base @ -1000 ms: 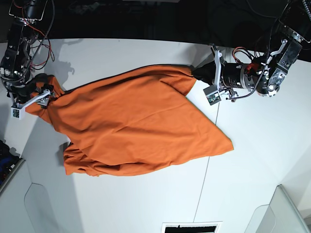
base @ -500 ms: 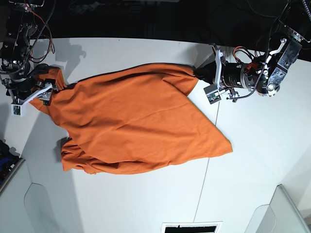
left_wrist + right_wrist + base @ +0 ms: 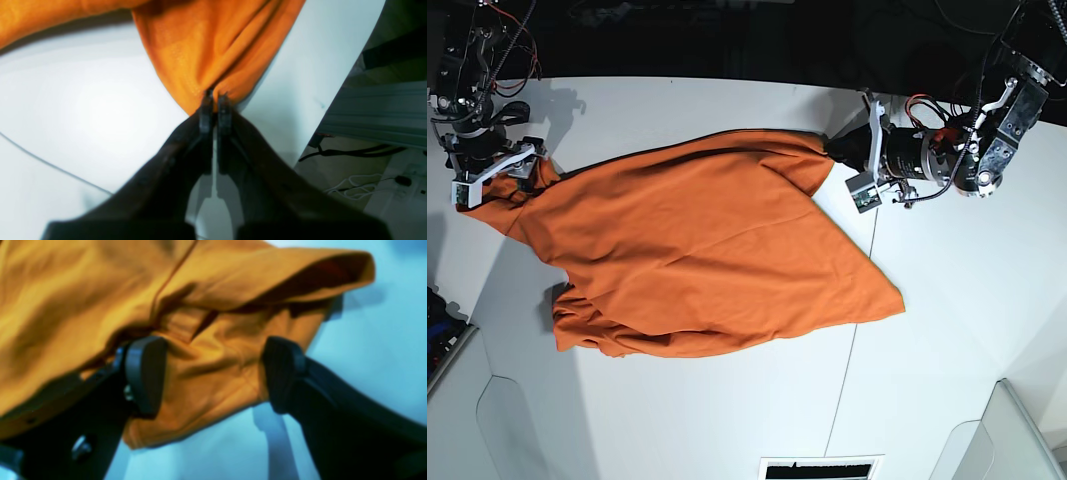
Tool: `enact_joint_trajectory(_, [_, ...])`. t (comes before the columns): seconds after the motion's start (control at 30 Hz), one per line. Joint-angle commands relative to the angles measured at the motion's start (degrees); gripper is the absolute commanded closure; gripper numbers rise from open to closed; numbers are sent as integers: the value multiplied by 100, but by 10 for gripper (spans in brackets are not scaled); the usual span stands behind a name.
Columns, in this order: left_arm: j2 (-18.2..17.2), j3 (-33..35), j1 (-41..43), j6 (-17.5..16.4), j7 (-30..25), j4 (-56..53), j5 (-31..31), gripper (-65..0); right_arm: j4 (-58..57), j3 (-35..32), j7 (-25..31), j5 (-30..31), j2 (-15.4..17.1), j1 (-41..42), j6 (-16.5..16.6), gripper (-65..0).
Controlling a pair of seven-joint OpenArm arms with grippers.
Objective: Layout the t-shirt on the table in an organized manner, then fold the t-shirt properly
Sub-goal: 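Stretch the shirt between both grippers, pulling outward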
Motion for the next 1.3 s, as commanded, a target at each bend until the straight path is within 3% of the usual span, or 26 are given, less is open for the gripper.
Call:
enact_joint_trajectory(0.0, [-68,-52,-74,-32,-42,74,-79,0,-70,-11,-262,2,44,-22,107,-429])
enact_joint_trajectory(0.07, [-68,-52,-74,-32,-44,74,-76,0,-94,-11,-249,0,44,-24,107,-312])
enact_joint_trajectory(0.17, [-70,-52,-76,-32,-42,74,-74,0,-94,-9,-153,-4,46,-20,107,-41])
enact_joint_trajectory(0.2, [-70,-55,-79,-32,-39,74,-72,0,-94,-9,-2,-50,46,-22,107,0])
enact_joint_trajectory(0.3, [-120,-59,-79,-32,-39,74,-74,0,-94,-9,498,-470,59,15,103,0])
enact_joint_trajectory(0.43, [-343,-59,-81,-32,-39,74,-76,0,-94,-7,525,-758,216,192,94,0])
enact_joint_trajectory(0.73, [-1189,-59,-79,-32,-42,74,317,0,-90,-7,538,-1202,977,931,83,0])
enact_joint_trajectory(0.83, [-1484,-59,-79,-32,-42,74,295,0,-57,-7,326,-1202,1211,1158,61,0])
enact_joint_trajectory(0.93, [-1635,-59,-79,-32,-44,74,190,0,74,-7,48,-1200,1300,1213,-166,0])
enact_joint_trajectory(1.17, [-1620,-57,-76,-32,-46,74,-87,-6,149,-2,-378,-1027,1202,1202,-238,0])
enact_joint_trajectory(1.2, [-1620,-57,-76,-32,-46,74,-109,-45,149,-2,-492,-1023,1182,1196,-289,-38])
enact_joint_trajectory(1.27, [-1620,-57,-76,-32,-46,74,-125,-115,149,-2,-717,-1027,1139,1196,-356,-206])
